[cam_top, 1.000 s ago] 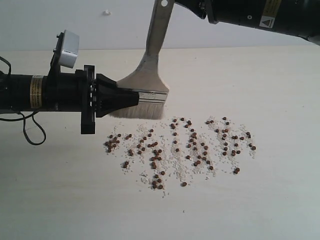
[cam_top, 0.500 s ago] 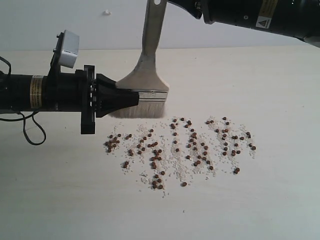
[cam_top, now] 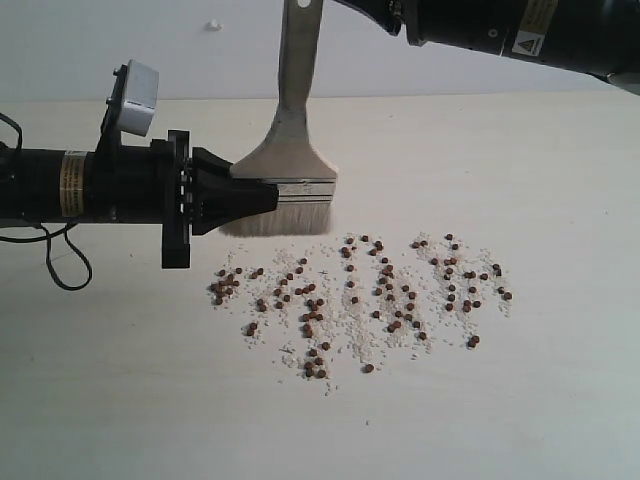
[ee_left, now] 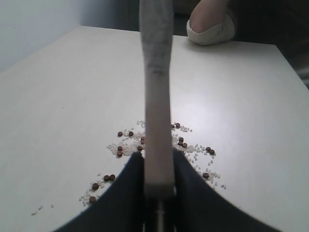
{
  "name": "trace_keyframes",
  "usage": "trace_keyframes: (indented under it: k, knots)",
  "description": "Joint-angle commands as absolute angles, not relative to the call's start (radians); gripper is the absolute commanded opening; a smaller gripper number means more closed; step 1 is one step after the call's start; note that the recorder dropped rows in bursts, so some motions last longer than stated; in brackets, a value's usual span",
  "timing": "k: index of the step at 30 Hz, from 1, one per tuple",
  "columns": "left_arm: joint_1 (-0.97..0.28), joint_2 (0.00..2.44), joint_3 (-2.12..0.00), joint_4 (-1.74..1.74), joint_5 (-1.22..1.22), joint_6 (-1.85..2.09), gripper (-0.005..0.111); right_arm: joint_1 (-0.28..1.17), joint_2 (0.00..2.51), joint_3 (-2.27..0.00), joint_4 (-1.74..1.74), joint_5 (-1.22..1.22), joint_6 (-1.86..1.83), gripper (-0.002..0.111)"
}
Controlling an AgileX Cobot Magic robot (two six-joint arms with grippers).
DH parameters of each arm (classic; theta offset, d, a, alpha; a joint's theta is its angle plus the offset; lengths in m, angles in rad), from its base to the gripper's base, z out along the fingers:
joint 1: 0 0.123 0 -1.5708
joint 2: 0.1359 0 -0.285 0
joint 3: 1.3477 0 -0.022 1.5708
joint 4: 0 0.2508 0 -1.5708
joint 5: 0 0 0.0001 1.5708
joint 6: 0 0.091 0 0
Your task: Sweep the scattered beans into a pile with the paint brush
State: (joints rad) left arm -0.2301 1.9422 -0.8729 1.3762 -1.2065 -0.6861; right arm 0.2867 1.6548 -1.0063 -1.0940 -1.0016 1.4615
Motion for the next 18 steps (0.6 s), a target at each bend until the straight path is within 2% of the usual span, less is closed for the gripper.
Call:
trace_keyframes:
  k: [1, 18]
  knots:
    - [-0.23, 1.931, -0.875, 1.365, -1.221, -0.694, 0.0, 0.291, 1.654, -1.008, -1.104, -1.03, 1.459, 0.0]
    - [-0.228, 1.931, -0.875, 1.365, -1.221, -0.707, 0.0, 0.287, 1.639, -1.008, -1.123, -1.04, 1.373, 0.0]
